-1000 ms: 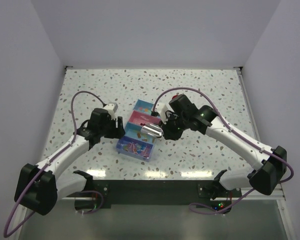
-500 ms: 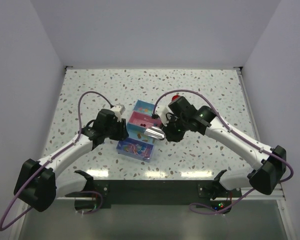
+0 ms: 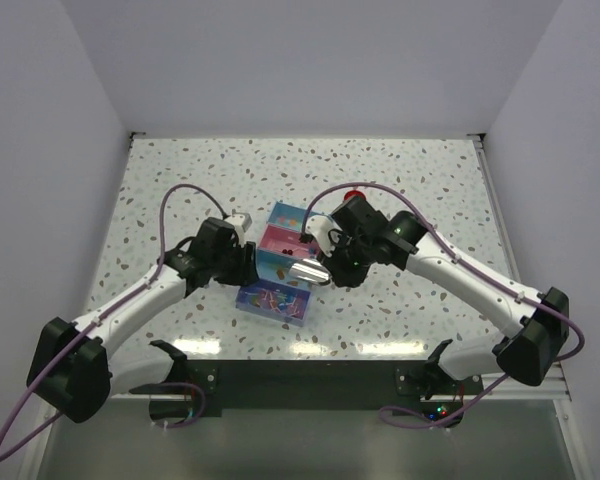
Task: Pack the candies
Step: Adjust the storage box at the center of the board.
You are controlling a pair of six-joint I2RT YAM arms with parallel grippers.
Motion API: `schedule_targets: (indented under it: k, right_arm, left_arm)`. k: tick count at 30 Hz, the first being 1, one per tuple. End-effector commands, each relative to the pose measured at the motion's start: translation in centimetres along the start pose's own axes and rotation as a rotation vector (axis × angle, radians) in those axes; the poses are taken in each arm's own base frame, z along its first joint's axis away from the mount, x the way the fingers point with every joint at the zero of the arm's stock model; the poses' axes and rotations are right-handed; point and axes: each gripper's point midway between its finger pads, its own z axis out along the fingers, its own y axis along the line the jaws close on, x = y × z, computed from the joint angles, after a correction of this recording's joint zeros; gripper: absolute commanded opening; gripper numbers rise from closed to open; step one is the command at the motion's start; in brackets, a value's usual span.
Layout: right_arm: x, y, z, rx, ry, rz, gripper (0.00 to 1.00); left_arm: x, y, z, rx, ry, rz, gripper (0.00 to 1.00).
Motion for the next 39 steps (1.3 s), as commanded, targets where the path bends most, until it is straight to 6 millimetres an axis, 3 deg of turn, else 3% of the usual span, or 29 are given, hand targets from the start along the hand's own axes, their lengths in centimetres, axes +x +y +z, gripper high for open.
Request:
schedule_targets:
  k: [1,5,8,16,26,31,35,39]
  right_arm:
    - [-1.2,0.0,-1.6,0.014,-0.029,-0.027,0.0]
    - [-1.3,0.8,-1.3,-0.004,-0.007,-0.047,0.0]
    - [-1.4,1.6,-1.1,-0.026,0.012,-0.064,0.0]
    - [-0.6,4.1,0.0,-0.063,0.15,-0.124,0.0]
    - [-0.1,4.5,1.0,-0.037,0.266,-0.137,0.0]
    - [-1.0,4.5,1.3,-0.03,0.254,-0.141,0.0]
    - [-1.9,3.8,1.1,0.017,0.209,-0.149,0.0]
    - [-3.0,3.4,0.7,0.054,0.113,-0.149,0.0]
  left_arm:
    - [1.3,0.3,-1.4,-0.053,0.066,-0.069,0.58]
    - [2.8,0.9,-1.1,-0.085,0.118,-0.084,0.59]
    - [2.7,0.8,-0.6,-0.072,0.104,-0.081,0.53]
    - [1.4,0.2,1.0,-0.025,0.064,0.012,0.22]
    - [-0.2,0.3,2.4,0.005,-0.023,0.144,0.17]
    - [-1.2,1.2,3.2,-0.047,-0.057,0.183,0.21]
    - [-2.1,1.1,2.4,-0.061,-0.066,0.168,0.48]
    - [-3.6,0.9,-0.1,-0.075,-0.151,0.114,0.64]
